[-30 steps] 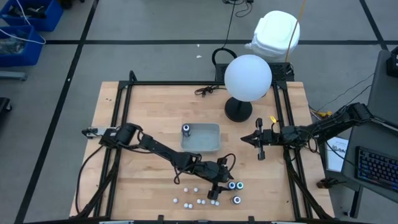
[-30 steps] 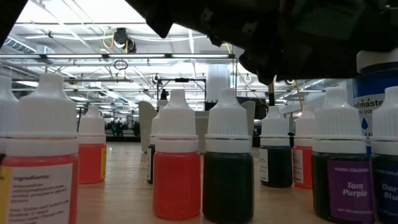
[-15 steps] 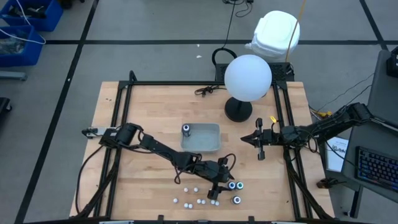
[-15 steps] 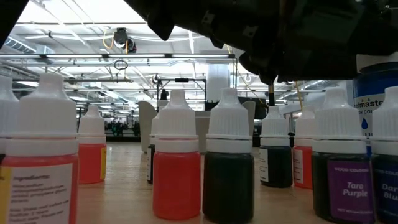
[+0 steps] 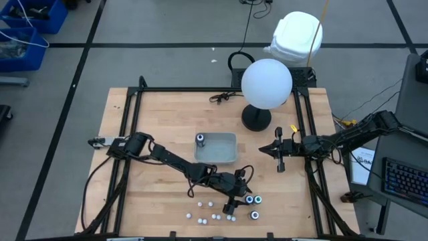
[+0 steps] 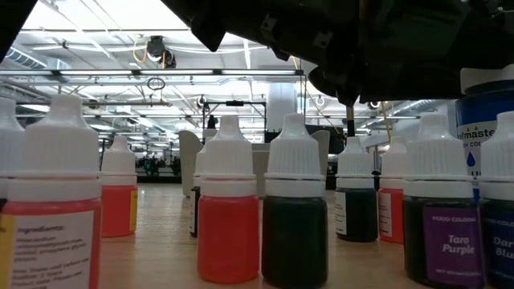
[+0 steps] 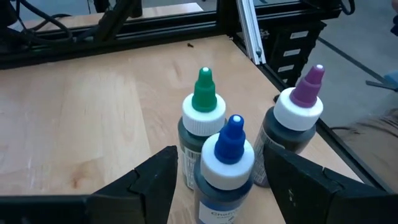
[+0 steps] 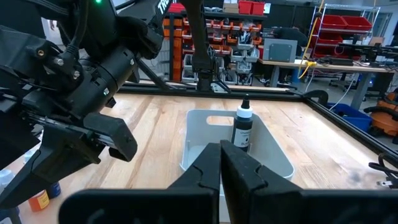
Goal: Pick & Place food coloring
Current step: Adjust the gray bin
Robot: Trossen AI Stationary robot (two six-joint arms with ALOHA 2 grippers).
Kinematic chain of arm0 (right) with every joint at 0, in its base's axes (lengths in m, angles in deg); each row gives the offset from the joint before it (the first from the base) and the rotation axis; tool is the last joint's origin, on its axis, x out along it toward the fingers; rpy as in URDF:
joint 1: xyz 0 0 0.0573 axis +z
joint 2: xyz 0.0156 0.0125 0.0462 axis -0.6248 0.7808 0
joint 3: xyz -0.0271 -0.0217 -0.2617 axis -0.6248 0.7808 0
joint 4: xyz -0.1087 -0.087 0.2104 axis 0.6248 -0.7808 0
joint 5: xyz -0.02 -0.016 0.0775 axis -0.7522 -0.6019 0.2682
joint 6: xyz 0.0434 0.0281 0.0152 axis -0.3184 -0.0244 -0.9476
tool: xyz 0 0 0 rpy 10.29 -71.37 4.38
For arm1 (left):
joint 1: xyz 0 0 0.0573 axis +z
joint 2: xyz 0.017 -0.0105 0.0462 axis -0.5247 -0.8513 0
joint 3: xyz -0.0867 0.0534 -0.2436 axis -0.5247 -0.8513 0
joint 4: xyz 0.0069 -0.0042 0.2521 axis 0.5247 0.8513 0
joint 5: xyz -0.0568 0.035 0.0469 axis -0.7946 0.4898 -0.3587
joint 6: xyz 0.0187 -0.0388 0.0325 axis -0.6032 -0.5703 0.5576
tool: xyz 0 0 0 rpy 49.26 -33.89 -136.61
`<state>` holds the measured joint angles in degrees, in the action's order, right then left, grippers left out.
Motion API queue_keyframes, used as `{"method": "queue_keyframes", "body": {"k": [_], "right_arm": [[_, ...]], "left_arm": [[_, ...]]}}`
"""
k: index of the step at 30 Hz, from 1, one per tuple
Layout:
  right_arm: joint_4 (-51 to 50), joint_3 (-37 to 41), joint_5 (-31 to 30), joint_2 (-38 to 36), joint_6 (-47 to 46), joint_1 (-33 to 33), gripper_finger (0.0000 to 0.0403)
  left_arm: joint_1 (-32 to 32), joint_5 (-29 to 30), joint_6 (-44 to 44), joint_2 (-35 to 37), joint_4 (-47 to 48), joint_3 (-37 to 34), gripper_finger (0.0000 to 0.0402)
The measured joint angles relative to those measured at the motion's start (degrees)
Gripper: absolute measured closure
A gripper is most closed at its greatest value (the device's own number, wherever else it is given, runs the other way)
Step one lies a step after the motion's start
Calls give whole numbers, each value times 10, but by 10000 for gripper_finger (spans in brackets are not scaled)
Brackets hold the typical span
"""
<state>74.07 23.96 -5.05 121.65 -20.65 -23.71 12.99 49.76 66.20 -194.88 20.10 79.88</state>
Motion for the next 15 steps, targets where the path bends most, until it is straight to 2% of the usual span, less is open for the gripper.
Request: {"method": "queue_keyframes", "body": {"k": [11, 15], "right_arm": [[0, 0, 0, 0, 0, 0, 401], [0, 0, -7, 0, 0, 0, 401]], "left_arm": [[0, -1, 4, -5, -13, 0, 163], [1, -13, 11, -13, -15, 0, 187]]}}
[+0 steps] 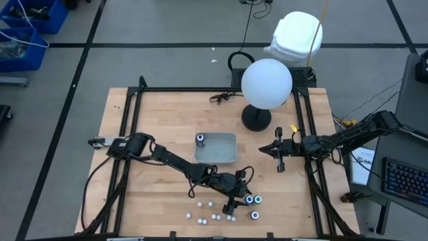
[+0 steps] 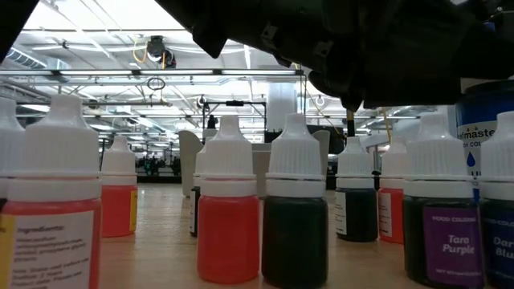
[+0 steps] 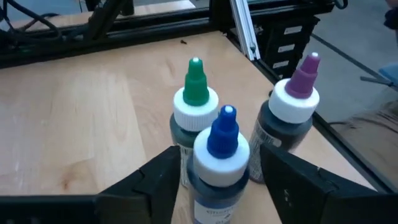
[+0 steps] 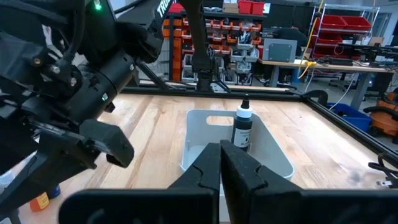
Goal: Pick & Place food coloring
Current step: Adjust the gray bin
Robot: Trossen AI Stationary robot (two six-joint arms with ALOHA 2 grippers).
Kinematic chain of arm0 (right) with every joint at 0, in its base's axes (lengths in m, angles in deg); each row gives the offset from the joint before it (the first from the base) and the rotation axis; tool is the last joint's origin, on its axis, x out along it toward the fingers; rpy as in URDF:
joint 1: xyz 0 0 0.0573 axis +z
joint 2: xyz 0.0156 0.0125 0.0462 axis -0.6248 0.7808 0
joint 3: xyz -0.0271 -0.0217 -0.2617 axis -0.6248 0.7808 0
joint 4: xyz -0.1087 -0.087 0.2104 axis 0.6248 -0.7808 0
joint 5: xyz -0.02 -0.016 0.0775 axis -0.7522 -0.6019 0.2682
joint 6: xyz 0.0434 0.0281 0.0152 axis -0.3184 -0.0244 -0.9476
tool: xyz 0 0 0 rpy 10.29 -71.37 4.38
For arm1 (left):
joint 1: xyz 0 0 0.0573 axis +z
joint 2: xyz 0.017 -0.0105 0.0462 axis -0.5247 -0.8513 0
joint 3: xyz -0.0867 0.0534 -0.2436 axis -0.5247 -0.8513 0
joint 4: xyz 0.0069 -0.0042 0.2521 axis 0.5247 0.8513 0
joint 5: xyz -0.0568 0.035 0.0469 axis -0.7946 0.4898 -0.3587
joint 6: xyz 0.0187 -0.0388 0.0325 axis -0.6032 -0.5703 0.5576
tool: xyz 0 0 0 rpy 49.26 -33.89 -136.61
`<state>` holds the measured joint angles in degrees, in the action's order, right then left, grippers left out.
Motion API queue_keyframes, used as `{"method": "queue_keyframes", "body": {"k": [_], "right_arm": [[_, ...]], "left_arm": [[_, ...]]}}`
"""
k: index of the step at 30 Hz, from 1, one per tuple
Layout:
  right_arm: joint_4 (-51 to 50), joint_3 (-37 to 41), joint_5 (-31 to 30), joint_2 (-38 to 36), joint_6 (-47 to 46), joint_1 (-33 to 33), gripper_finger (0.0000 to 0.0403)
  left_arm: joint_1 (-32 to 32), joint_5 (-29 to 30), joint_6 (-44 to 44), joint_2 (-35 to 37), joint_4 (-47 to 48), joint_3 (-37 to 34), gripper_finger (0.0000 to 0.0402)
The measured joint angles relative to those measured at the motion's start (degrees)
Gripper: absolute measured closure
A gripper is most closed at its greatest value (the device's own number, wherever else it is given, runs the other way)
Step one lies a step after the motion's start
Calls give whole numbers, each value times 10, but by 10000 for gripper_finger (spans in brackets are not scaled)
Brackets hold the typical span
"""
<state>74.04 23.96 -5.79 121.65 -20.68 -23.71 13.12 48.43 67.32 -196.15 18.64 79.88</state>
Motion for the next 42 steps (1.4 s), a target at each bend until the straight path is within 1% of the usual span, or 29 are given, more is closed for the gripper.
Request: {"method": "queue_keyframes", "body": {"k": [9, 13, 23, 26, 33, 38, 42], "right_arm": [[-5, 0, -7, 0, -1, 0, 401], [-5, 0, -6, 0, -2, 0, 401], [-9, 0, -5, 1, -4, 0, 401], [-9, 0, -5, 1, -4, 0, 401], [-14, 0, -5, 1, -8, 0, 401], [-13, 0, -5, 1, -8, 0, 401], [-13, 0, -5, 1, -8, 0, 401]], "left_arm": [[7, -3, -3, -4, -5, 0, 262], [7, -3, 0, -4, -8, 0, 284], [6, -6, 17, 3, -1, 0, 279], [6, 5, 19, 13, 13, 0, 279], [6, 55, 55, 59, 84, 0, 278], [9, 87, 85, 115, 139, 0, 278], [11, 99, 97, 156, 182, 0, 278]]}}
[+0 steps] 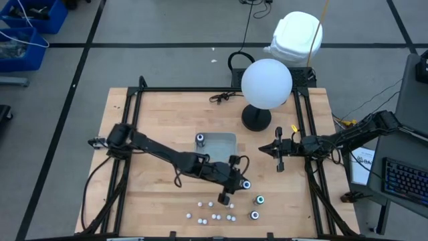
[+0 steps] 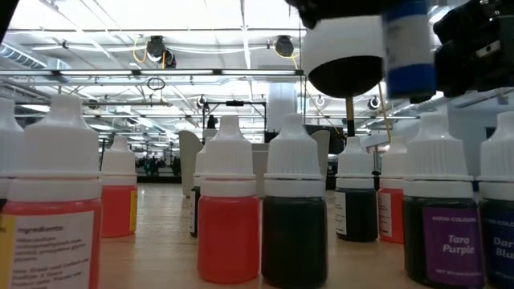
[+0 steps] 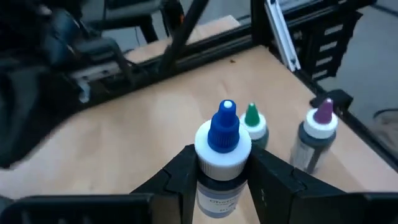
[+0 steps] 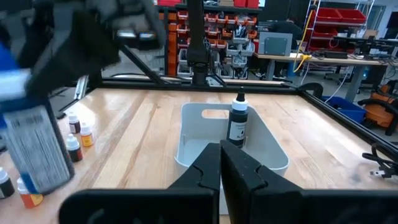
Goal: Pick & Place food coloring
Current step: Adjust the gray bin
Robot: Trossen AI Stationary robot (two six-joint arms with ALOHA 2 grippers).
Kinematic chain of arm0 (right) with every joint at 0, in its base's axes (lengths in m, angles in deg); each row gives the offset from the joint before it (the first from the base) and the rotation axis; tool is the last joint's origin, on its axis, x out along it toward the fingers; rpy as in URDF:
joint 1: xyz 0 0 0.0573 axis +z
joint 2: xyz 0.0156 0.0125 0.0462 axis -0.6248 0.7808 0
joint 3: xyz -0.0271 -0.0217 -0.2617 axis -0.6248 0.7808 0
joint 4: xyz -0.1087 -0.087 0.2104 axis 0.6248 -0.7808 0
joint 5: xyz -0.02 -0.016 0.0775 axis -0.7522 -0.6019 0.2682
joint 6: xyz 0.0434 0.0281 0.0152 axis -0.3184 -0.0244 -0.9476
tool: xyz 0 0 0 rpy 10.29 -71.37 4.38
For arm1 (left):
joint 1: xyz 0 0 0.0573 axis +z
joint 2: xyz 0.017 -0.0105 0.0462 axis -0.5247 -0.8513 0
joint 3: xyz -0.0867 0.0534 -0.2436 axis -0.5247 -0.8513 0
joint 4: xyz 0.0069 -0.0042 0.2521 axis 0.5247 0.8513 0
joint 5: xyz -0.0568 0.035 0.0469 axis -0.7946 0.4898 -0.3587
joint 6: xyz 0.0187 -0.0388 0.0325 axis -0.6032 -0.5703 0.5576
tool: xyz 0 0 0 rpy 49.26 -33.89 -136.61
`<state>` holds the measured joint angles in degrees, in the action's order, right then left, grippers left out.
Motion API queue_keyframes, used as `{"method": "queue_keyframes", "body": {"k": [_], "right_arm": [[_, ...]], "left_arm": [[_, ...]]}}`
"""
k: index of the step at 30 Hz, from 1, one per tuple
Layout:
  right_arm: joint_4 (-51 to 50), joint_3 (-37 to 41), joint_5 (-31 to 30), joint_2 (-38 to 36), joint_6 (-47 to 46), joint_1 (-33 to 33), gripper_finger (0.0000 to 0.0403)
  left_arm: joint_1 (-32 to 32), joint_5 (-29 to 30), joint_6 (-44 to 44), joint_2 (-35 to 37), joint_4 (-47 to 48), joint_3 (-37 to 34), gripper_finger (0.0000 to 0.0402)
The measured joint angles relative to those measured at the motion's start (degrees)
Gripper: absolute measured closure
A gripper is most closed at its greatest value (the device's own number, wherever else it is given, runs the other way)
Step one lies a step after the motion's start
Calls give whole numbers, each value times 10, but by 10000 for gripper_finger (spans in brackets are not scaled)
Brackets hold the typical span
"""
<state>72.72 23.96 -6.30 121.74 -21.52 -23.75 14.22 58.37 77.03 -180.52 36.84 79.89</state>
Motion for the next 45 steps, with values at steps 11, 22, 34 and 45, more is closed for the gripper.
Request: {"method": "queue_keyframes", "body": {"k": [11, 22, 34, 45], "right_arm": [[-4, 0, 0, 1, 0, 0, 401], [-4, 0, 2, 2, -4, 0, 401], [-5, 0, 2, 2, -5, 0, 401], [-4, 0, 2, 2, -5, 0, 401]], "left_arm": [[2, 14, 13, 120, 107, 0, 277], [-5, 60, 10, 229, 224, 0, 277], [-22, 147, -22, 335, 297, -20, 277], [-21, 174, -72, 469, 239, -191, 277]]}}
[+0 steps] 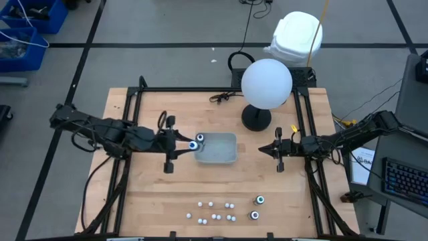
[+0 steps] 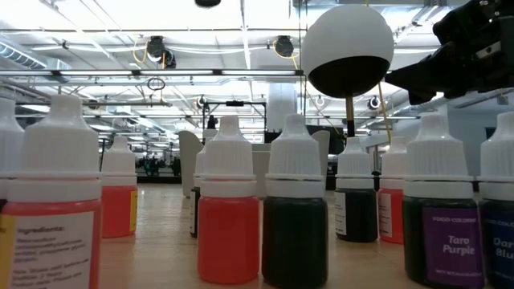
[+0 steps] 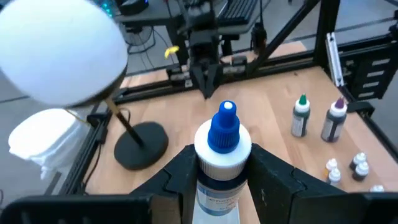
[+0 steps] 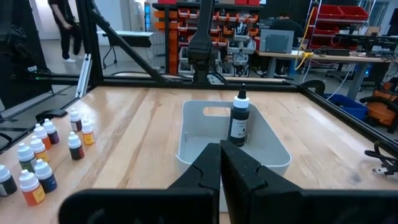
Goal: Pick & Place food coloring
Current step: Adjust the gray bin
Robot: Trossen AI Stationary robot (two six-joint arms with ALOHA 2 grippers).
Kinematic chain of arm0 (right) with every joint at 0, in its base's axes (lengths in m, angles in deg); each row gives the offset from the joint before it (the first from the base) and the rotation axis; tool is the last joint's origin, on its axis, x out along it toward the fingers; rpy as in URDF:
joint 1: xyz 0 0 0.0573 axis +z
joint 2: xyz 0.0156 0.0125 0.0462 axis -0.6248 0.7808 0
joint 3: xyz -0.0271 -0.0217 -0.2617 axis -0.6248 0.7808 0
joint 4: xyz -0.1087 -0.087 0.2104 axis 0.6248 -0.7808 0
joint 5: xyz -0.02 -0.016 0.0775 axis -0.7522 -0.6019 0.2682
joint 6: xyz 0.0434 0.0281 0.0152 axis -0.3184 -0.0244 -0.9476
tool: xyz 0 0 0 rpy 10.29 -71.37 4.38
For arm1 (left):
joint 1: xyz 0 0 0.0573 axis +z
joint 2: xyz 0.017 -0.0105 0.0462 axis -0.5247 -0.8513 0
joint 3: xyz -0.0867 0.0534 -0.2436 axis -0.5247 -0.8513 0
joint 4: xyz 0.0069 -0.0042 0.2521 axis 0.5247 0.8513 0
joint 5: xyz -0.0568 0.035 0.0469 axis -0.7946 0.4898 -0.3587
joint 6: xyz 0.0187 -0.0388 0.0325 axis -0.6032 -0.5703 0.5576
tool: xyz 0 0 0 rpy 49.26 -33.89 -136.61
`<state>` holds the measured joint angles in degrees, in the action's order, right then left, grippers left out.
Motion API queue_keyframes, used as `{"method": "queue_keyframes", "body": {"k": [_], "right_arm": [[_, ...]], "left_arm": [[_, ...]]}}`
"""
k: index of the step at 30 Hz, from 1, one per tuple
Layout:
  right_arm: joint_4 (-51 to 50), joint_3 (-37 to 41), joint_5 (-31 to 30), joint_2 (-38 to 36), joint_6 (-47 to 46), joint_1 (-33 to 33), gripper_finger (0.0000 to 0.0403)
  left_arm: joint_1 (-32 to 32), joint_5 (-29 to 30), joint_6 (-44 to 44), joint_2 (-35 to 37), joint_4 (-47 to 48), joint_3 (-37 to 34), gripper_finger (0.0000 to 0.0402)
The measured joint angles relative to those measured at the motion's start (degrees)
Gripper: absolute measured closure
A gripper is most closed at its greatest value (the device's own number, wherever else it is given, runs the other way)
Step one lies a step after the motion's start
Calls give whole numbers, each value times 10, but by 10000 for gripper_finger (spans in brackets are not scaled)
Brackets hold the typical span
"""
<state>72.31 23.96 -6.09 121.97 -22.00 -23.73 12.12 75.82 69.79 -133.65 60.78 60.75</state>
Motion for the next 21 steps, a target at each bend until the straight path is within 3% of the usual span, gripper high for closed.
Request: {"method": "queue_keyframes", "body": {"k": [7, 14, 21], "right_arm": [[0, 0, 0, 0, -4, 0, 401], [0, 0, 0, 1, -4, 0, 401], [0, 0, 0, 1, -4, 0, 401]], "left_arm": [[6, 8, -10, 53, -126, -142, 277], [20, 9, -31, 56, -244, -258, 277], [41, 11, -56, 55, -316, -324, 277]]}}
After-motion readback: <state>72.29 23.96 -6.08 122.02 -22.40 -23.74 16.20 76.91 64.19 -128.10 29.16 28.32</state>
